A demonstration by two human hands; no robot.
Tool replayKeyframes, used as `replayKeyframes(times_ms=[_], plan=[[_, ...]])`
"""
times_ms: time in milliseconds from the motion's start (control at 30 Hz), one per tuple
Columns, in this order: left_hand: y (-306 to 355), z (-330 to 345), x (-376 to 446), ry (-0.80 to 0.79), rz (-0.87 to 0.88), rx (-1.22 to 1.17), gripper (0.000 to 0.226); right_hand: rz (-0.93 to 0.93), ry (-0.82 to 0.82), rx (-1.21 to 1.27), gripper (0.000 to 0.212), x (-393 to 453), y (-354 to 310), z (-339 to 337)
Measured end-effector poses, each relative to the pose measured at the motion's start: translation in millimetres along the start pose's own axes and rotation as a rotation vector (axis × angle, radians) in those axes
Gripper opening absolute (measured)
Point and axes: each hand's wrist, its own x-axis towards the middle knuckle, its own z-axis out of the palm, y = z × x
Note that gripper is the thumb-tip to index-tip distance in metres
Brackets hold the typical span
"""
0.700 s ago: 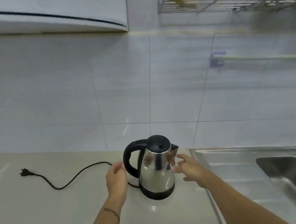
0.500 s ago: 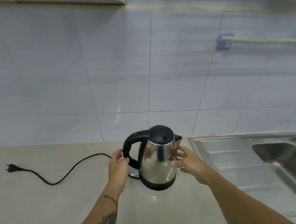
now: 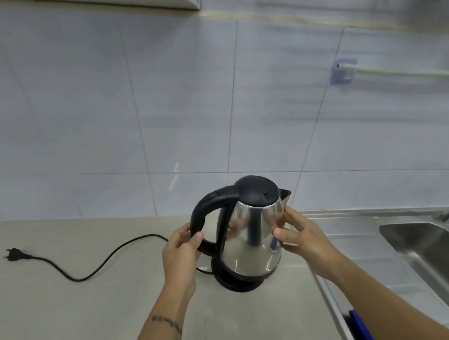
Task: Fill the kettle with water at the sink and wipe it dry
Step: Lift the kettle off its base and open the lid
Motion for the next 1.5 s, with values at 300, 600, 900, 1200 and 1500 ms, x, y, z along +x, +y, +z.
replayKeyframes(times_ms=[300, 600, 900, 1200, 1500], plan=[[-26, -19, -89, -0.019, -0.069, 0.015, 0.027, 0.012, -0.037, 0.013, 0.031, -84, 28, -17], [-61, -24, -148, 0.086, -0.124, -0.001, 0.031, 0.061, 0.040, 0.108, 0.065, -138, 77, -16], [-81, -29, -173, 0.103, -0.143, -0.051, 0.037, 0.112, 0.015, 0.082, 0.056, -163, 85, -13], [-70, -24, -164, 0.051, -0.006, 0.190, 0.036, 0.073, 0.080, 0.006, 0.064, -161, 87, -6], [-24, 48, -175, -0.110, 0.600, 1.214, 0.061, 0.166, -0.038, -0.020, 0.057, -160, 75, -6]])
